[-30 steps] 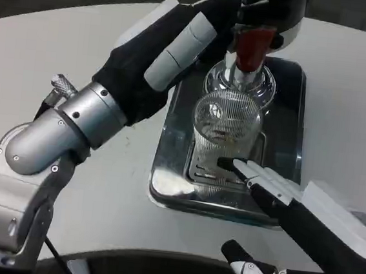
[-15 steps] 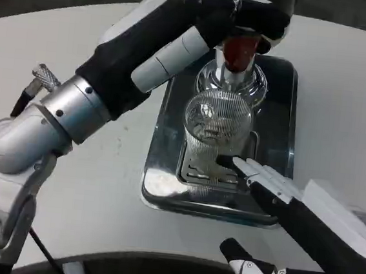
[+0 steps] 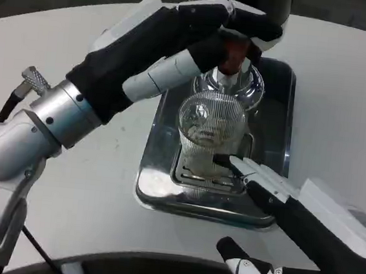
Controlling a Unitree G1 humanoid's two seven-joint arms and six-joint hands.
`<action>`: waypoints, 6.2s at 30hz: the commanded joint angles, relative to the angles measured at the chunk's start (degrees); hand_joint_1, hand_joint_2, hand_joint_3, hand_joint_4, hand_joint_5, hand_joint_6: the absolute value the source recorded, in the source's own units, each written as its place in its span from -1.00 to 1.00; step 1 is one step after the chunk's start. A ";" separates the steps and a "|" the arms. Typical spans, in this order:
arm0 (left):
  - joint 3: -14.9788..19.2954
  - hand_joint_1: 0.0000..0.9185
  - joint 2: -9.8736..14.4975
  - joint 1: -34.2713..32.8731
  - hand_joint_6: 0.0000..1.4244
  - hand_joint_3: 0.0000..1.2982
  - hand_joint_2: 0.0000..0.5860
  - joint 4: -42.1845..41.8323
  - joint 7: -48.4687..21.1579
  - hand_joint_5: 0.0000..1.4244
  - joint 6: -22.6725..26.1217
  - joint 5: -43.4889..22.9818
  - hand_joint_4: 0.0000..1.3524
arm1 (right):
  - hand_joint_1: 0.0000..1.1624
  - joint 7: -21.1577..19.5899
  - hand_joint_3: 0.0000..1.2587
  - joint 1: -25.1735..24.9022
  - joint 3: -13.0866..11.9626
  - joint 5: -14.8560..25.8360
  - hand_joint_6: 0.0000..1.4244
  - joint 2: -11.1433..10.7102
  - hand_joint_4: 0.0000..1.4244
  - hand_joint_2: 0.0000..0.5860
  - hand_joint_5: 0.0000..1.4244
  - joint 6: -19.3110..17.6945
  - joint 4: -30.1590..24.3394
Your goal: Grasp the cup under the faucet to collect the drink, then remove the cup.
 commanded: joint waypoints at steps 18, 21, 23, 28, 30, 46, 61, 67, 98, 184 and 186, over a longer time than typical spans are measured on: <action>-1.69 -1.00 2.01 3.52 -0.70 -0.41 -0.89 3.44 -1.11 -0.60 -6.72 4.37 -0.69 | 0.11 -8.30 -0.89 3.95 -2.44 7.31 -1.00 2.19 -1.00 0.54 -1.00 7.62 -0.25; -1.85 -1.00 2.07 3.62 -0.76 -0.48 -0.88 3.98 -1.20 -0.65 -7.40 4.31 -0.74 | 0.12 -9.05 -0.88 4.15 -2.43 7.70 -1.00 1.94 -1.00 0.54 -1.00 7.77 -0.31; -1.98 -1.00 2.14 3.64 -0.79 -0.49 -0.88 4.32 -1.39 -0.67 -7.81 4.22 -0.74 | 0.12 -9.51 -0.88 4.22 -2.42 8.04 -1.00 1.81 -1.00 0.54 -1.00 7.94 -0.34; -2.02 -1.00 2.15 3.76 -0.80 -0.50 -0.88 4.81 -1.66 -0.67 -8.19 3.90 -0.74 | 0.12 -10.30 -0.87 4.16 -2.10 8.55 -1.00 1.51 -0.99 0.54 -1.00 8.25 -0.26; -1.99 -1.00 2.16 3.79 -0.80 -0.50 -0.88 4.91 -1.65 -0.67 -8.26 3.90 -0.74 | 0.12 -10.55 -0.87 4.08 -1.98 8.74 -1.00 1.34 -0.99 0.54 -1.00 8.38 -0.19; -2.42 -1.00 2.74 3.37 -0.80 -0.46 -0.87 6.05 -1.75 -0.67 -10.63 5.02 -0.72 | 0.12 -13.21 -0.85 4.10 -1.33 10.28 -1.00 0.44 -0.99 0.54 -1.00 9.55 0.45; -2.63 -1.00 3.11 3.55 -0.78 -0.43 -0.86 6.61 -1.50 -0.64 -12.30 6.73 -0.69 | 0.26 -17.35 -0.87 4.42 -0.29 11.78 -1.00 2.07 -0.97 0.24 -1.00 9.31 3.08; -2.57 -1.00 3.13 3.57 -0.78 -0.43 -0.86 6.75 -1.33 -0.64 -12.31 6.79 -0.68 | 0.50 -21.35 -0.87 3.92 1.17 10.83 -0.92 3.19 -0.94 -0.12 -1.00 6.25 6.24; -3.35 -1.00 2.81 3.48 -0.78 -0.42 -0.86 6.60 0.05 -0.63 -11.49 7.26 -0.68 | 0.60 -42.71 -0.93 -1.32 4.11 19.09 -0.80 18.65 -1.00 -0.47 -0.99 -20.86 37.01; -4.88 -1.00 2.89 0.79 -0.74 -0.37 -0.85 13.24 2.63 -0.59 -17.95 11.54 -0.63 | 0.59 -52.66 -0.98 -25.08 7.07 18.85 -0.77 24.81 -0.99 -0.49 -0.95 -30.78 69.55; -4.86 -1.00 2.98 0.82 -0.74 -0.37 -0.85 13.28 2.69 -0.59 -18.07 11.54 -0.63 | 0.59 -52.72 -0.98 -25.31 6.98 18.86 -0.77 24.90 -0.99 -0.49 -0.95 -30.84 69.88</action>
